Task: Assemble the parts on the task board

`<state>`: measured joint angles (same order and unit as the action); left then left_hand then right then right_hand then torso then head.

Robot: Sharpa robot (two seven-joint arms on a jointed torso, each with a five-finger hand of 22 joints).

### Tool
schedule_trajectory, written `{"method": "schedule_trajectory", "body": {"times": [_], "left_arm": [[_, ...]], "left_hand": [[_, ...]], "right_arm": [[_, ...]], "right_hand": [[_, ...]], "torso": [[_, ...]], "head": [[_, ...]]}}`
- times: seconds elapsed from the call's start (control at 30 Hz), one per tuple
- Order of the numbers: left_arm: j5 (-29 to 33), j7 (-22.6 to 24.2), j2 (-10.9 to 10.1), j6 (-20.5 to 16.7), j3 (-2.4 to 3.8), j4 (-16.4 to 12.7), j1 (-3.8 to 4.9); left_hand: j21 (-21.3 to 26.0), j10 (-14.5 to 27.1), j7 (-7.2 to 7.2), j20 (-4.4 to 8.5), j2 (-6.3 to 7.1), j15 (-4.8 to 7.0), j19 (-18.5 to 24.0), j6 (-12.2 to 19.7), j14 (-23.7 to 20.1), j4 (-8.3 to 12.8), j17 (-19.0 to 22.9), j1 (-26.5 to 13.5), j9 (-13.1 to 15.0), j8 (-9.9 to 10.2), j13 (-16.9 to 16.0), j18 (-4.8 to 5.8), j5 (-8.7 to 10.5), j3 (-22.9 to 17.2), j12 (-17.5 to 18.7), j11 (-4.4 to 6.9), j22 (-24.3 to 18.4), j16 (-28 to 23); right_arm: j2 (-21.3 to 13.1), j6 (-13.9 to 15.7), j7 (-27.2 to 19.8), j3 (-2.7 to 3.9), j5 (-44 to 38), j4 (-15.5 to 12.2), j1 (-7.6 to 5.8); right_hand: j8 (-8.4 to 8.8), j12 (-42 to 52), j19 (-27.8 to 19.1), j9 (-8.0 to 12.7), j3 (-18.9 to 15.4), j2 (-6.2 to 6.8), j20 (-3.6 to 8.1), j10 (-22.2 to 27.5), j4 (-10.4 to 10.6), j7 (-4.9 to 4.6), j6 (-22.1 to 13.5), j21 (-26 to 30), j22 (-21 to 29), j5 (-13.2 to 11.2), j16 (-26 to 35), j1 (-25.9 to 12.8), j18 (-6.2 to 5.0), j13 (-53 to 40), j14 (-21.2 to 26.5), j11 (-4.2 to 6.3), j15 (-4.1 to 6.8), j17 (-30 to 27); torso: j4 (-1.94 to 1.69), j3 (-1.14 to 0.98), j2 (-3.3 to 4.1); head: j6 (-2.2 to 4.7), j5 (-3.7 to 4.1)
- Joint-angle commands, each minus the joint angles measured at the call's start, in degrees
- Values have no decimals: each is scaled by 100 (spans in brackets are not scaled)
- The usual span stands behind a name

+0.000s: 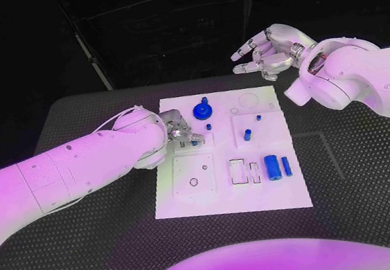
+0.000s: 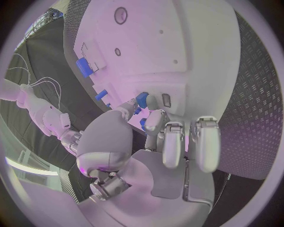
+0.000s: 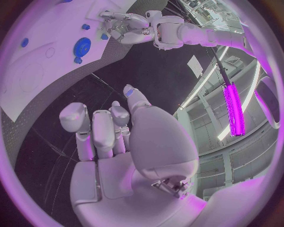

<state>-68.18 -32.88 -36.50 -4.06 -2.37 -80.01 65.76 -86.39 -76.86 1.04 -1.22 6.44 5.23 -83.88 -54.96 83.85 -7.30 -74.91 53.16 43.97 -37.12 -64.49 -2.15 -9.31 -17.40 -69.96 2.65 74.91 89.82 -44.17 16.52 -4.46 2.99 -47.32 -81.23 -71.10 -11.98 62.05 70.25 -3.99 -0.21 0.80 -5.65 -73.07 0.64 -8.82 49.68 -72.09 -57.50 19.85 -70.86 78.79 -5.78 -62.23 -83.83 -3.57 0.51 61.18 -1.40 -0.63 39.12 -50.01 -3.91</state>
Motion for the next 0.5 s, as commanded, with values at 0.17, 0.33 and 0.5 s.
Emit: {"method": "schedule_trajectory", "body": {"times": [0.17, 0.33, 0.5], "left_arm": [[33, -163, -95, 18, 176, -102, -26], [31, -185, -168, 153, 392, -194, -7], [20, -197, -253, 329, 508, -275, 77]], "left_hand": [[-43, -1, 15, 45, -45, 38, -425, 17, 615, -314, -1509, 34, 1, -2, -17, 117, 339, 575, -56, -13, 1143, 18], [-36, 18, 20, 45, -83, 36, -423, 37, 615, -450, -1509, 124, 4, -9, 3, 115, 425, 809, -47, -17, 1139, 18], [-34, 29, 24, 42, -110, 33, -422, 51, 615, -509, -1509, 176, 5, -12, 10, 115, 467, 910, -44, -21, 1138, 18]], "right_arm": [[6, 1, -69, 4, -8, 23, -10], [7, 2, -73, 4, -8, 43, -9], [10, 4, -79, 4, -8, 71, -9]], "right_hand": [[-22, -63, -10, 8, 19, 9, 12, 49, -16, -12, -57, 44, 32, 24, 64, -26, -99, 37, -36, -8, 26, -43], [-24, -79, -20, 9, 13, 19, 12, 60, -12, -12, -62, 58, 51, 23, 86, -41, -103, 55, -29, -9, 26, -68], [-25, -83, -26, 9, 11, 21, 12, 63, -9, -12, -65, 66, 63, 23, 96, -50, -105, 61, -26, -10, 25, -79]], "torso": [[5, -4, -2], [11, -6, 0], [0, -8, -8]], "head": [[1, 13], [1, 13], [1, 12]]}}
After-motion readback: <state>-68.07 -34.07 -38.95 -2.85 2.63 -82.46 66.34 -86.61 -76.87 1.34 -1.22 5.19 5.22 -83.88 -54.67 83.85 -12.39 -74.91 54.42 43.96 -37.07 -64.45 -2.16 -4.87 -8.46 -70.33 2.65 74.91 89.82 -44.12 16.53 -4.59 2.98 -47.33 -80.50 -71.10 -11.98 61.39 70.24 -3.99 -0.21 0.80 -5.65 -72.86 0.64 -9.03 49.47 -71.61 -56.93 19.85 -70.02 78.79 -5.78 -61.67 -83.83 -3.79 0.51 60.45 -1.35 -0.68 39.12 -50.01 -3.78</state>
